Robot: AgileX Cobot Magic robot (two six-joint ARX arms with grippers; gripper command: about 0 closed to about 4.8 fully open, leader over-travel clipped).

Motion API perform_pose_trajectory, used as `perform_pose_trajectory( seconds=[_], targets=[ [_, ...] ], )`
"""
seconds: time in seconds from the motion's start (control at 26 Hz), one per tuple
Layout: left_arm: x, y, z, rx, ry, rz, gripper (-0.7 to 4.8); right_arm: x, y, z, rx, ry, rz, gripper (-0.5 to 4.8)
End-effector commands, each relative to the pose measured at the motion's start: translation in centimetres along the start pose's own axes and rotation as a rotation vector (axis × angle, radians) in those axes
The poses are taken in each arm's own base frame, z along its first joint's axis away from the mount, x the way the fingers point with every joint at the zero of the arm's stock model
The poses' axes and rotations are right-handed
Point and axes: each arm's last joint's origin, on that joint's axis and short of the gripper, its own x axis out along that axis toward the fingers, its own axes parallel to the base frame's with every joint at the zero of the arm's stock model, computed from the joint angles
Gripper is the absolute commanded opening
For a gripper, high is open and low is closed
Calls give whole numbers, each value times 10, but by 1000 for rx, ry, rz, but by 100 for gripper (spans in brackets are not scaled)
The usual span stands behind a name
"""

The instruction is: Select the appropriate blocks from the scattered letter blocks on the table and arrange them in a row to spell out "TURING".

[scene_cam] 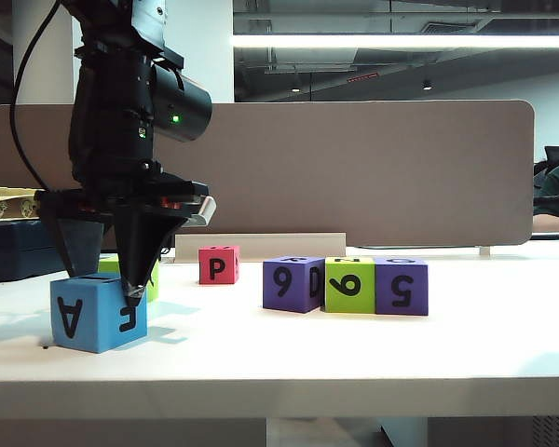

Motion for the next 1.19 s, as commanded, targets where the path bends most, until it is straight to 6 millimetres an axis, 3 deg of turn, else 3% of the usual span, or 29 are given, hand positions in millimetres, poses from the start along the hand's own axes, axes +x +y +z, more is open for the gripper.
perform_pose_trajectory(
  seconds=[0.04,0.23,0.58,1.19],
  targets=[
    [-2,-1,2,-44,-27,-18,268,-1,1,2,-15,-13,6,-1],
    [-3,-5,10,-67,-99,-145,268,-1,1,2,-15,-14,6,-1],
    [-8,-6,24,-89,-249,-158,268,-1,1,2,-15,-14,6,-1],
    [-12,-2,38,-16,-409,-22,270,-1,2,2,-15,-14,6,-1]
  ],
)
